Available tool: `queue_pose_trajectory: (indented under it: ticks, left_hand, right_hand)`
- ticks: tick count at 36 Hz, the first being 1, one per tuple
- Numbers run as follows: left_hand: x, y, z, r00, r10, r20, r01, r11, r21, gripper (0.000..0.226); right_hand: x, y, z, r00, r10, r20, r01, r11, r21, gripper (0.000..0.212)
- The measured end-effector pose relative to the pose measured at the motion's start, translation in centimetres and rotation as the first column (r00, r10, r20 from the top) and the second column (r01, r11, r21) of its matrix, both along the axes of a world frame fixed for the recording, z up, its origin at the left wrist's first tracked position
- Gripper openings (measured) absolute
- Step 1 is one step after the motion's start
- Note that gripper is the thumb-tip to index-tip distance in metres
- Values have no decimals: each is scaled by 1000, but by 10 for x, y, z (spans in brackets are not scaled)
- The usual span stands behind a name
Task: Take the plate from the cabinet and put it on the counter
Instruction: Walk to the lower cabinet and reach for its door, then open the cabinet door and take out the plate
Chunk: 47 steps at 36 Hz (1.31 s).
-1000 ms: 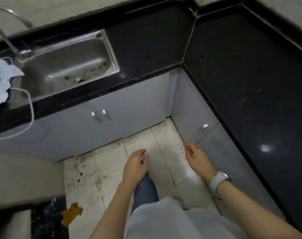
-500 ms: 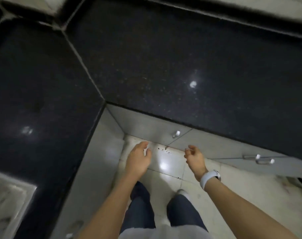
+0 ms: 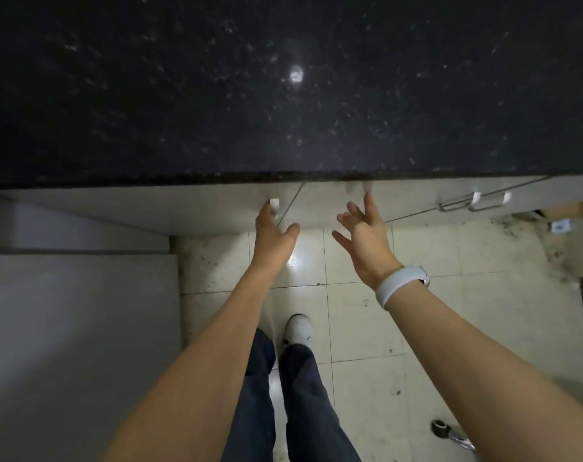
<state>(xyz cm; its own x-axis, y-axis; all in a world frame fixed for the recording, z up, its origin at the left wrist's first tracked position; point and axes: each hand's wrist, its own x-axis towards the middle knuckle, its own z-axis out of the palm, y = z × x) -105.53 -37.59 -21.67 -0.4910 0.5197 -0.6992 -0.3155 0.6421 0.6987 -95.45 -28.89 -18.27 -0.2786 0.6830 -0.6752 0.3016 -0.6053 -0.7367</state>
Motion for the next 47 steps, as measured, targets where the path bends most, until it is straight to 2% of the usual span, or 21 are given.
queue_pose_trajectory:
  ticks: [4, 7, 9, 12, 17, 19, 21, 23, 26, 29, 33, 35, 41, 45, 47]
  left_hand:
    - [4, -7, 3, 999, 29, -40, -29, 1000, 3, 59]
    - [10, -22, 7, 998, 0, -63, -2, 1000, -22, 53]
    - [18, -36, 10, 996, -36, -77, 32, 998, -47, 53]
    - [32, -64, 18, 994, -76, -83, 67, 992, -105, 48]
    - [47, -122, 26, 999, -48, -16, 43, 978, -206, 34]
    - [48, -147, 37, 996, 64, -64, -78, 968, -238, 35]
    - [49, -173, 54, 967, 178, -182, -219, 946, -239, 35]
    - [51, -194, 74, 918, 290, -270, -344, 922, -179, 36]
    - [53, -212, 99, 858, 403, -319, -447, 891, -78, 35]
    - [53, -226, 109, 836, 392, -383, -452, 889, -77, 31]
    - [51, -250, 109, 806, 282, -520, -431, 883, -188, 49]
    - [48, -259, 110, 790, 193, -582, -406, 876, -261, 51]
    - [37, -281, 107, 767, 31, -641, -346, 862, -371, 58]
    - [39, -276, 102, 620, -166, -767, -297, 854, -426, 57]
    - [41, -262, 101, 559, -215, -801, -262, 870, -417, 56]
  right_hand:
    - [11, -8, 2, 984, 145, 102, -154, 985, 84, 46]
    - [13, -23, 4, 937, 307, 166, -337, 919, 203, 44]
    - [13, -34, 7, 876, 443, 191, -480, 836, 266, 46]
    - [15, -55, 12, 736, 643, 212, -673, 658, 339, 51]
    - [41, -95, 13, 505, 834, 222, -842, 421, 336, 55]
    - [54, -112, 13, 395, 889, 230, -893, 313, 324, 61]
    - [61, -130, 13, 306, 926, 220, -922, 231, 311, 65]
    - [63, -148, 12, 237, 951, 199, -939, 171, 298, 64]
    - [58, -175, 7, 122, 979, 163, -938, 60, 341, 56]
    - [44, -198, 10, 19, 987, 159, -936, -39, 350, 53]
    - [26, -220, 16, -33, 972, 232, -945, -105, 308, 50]
    - [21, -225, 16, -29, 967, 254, -951, -105, 292, 48]
    - [15, -218, 9, 73, 956, 283, -978, 13, 206, 44]
    - [15, -202, 3, 221, 926, 307, -971, 179, 159, 39]
    - [14, -191, -1, 301, 903, 308, -953, 270, 141, 38]
